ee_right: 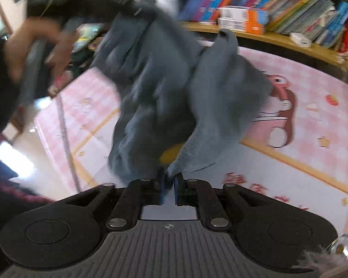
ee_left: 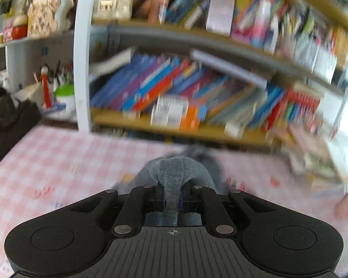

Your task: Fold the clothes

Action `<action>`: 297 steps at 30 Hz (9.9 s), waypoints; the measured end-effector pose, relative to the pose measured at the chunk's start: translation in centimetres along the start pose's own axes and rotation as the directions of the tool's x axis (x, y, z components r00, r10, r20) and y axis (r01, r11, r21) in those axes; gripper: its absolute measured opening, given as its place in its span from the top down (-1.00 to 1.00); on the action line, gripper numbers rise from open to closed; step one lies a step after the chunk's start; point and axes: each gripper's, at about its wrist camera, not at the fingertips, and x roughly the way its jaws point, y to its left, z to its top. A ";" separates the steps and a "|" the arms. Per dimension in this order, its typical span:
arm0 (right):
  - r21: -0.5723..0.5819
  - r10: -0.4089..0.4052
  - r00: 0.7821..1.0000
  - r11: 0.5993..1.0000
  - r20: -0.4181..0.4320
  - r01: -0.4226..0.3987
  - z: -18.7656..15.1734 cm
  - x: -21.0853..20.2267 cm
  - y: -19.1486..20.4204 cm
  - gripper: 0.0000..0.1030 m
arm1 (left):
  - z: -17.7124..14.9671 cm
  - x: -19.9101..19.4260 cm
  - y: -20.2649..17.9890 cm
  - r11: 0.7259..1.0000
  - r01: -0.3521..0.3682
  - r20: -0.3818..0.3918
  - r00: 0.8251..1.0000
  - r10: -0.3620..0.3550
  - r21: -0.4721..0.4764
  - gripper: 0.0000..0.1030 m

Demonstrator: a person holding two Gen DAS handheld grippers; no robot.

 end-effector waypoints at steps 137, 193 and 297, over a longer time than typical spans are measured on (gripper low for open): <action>0.644 -0.659 0.750 0.549 -0.058 0.533 -4.9 -6.5 0.4 0.80 | -9.2 -0.2 28.2 0.967 -0.106 -0.231 0.972 0.051 -0.230 0.84; 0.448 -0.583 0.785 0.657 -0.209 0.607 -1.6 8.1 3.3 -0.20 | -8.1 -0.6 26.6 0.977 0.127 -0.133 0.979 -0.151 -0.173 0.38; 0.054 0.301 0.924 0.945 0.234 -0.322 17.0 13.3 6.5 0.86 | -6.4 3.9 21.3 0.962 -0.240 -0.300 0.934 0.193 -0.131 0.15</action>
